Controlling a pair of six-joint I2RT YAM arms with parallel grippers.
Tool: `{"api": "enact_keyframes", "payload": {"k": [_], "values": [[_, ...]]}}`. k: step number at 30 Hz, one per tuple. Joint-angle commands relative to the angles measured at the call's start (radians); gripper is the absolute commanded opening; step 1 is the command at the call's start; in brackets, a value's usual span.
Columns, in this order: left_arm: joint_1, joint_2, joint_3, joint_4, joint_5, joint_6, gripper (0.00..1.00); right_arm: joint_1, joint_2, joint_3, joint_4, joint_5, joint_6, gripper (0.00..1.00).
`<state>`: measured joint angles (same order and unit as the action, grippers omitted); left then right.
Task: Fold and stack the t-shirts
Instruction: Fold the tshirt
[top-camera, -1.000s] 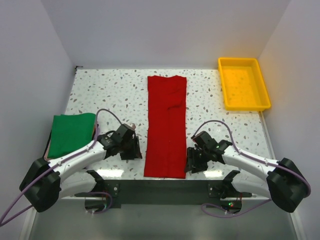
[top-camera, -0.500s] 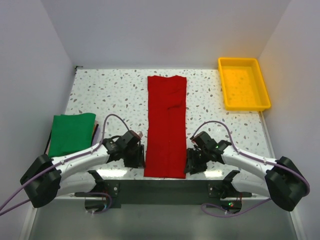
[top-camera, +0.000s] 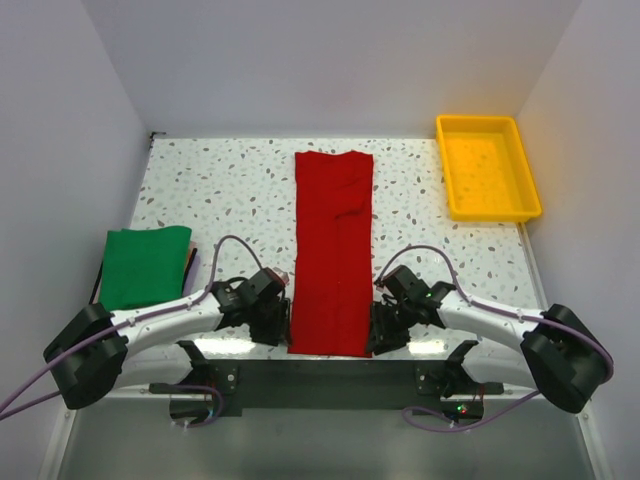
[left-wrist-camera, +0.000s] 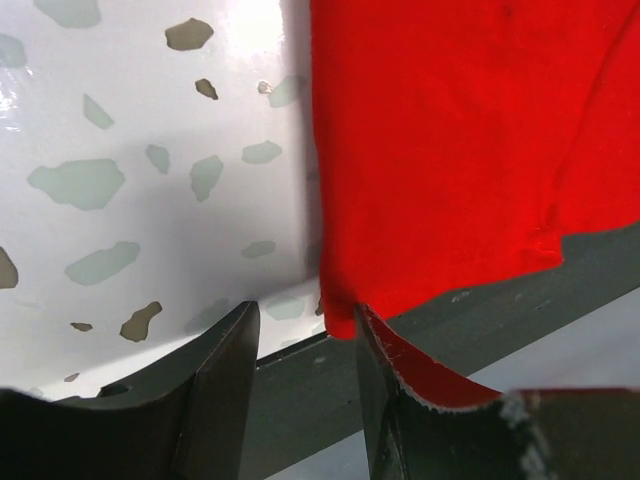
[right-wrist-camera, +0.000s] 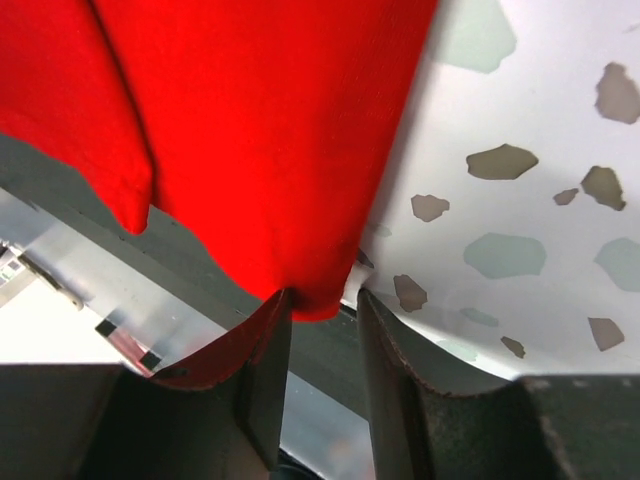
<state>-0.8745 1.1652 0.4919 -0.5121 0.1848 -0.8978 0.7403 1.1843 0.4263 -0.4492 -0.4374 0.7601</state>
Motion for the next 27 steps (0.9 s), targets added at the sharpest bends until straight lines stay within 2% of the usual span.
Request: {"api": "enact_keyframes", "payload": {"k": [1, 11, 19, 23, 27], "values": [[-0.015, 0.016, -0.024, 0.035, 0.008, -0.029, 0.47, 0.008, 0.026, -0.046, -0.003, 0.034, -0.007, 0.37], [-0.035, 0.031, -0.052, 0.084, 0.016, -0.059, 0.45, 0.008, 0.038, -0.069, 0.033, 0.023, 0.025, 0.32], [-0.04, 0.024, -0.064, 0.098, 0.028, -0.07, 0.32, 0.008, -0.02, -0.072, 0.038, 0.04, 0.08, 0.29], [-0.041, 0.021, -0.069, 0.106, 0.035, -0.073, 0.24, 0.01, -0.103, -0.08, 0.021, 0.058, 0.117, 0.41], [-0.043, 0.021, -0.07, 0.115, 0.039, -0.078, 0.2, 0.008, -0.12, -0.077, 0.017, 0.074, 0.136, 0.45]]}}
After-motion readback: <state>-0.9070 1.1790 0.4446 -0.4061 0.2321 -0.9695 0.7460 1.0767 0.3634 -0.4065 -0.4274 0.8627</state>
